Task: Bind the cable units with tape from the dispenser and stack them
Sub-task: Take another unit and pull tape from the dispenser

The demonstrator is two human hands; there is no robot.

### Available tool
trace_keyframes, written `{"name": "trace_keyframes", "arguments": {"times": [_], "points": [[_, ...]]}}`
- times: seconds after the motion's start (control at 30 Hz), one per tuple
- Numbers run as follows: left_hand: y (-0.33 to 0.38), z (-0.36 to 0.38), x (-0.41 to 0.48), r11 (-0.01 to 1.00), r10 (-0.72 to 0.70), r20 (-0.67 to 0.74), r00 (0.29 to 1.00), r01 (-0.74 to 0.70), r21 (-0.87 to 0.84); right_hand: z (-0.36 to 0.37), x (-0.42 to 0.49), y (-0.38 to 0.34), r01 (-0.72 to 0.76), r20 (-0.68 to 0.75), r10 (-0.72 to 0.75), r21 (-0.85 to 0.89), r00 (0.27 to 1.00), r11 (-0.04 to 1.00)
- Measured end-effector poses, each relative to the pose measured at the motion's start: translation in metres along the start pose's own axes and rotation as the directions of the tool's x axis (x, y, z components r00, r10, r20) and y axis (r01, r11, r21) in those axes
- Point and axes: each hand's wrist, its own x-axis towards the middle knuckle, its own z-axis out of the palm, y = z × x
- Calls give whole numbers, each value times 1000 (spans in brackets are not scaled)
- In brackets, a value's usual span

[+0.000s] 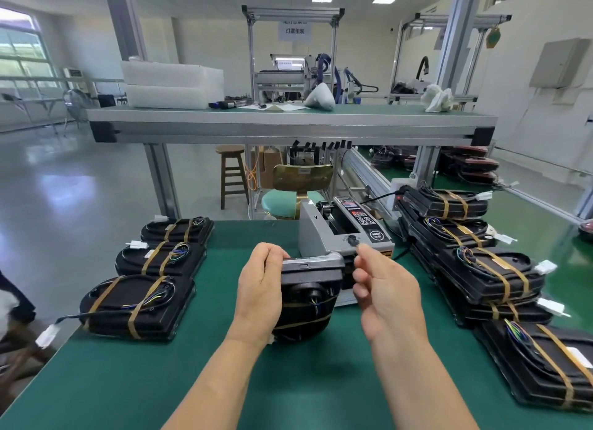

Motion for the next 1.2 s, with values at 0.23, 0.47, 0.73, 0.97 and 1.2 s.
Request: {"name": "trace_keyframes", "arguments": {"times": [0.23,0.47,0.73,0.97,1.2], "points": [[0,2,-2,999,-44,-46,998,43,-28,13,-37,14,-66,198,86,-102,976,993],[3,2,-2,996,-80,-59,995,77,-44,11,-34,25,-84,194,114,-157,974,984],[0,-1,0,993,-108,-48,993,106,-55,10,-33,25,-82,224,126,-196,966,977],[3,-2,-1,988,-131,-13,991,130,-86,10,-33,24,-72,218,122,-222,968,972],[5,-3,-2,990,-112,6,994,112,-84,10,-33,24,-67,227,117,-218,967,974]]}}
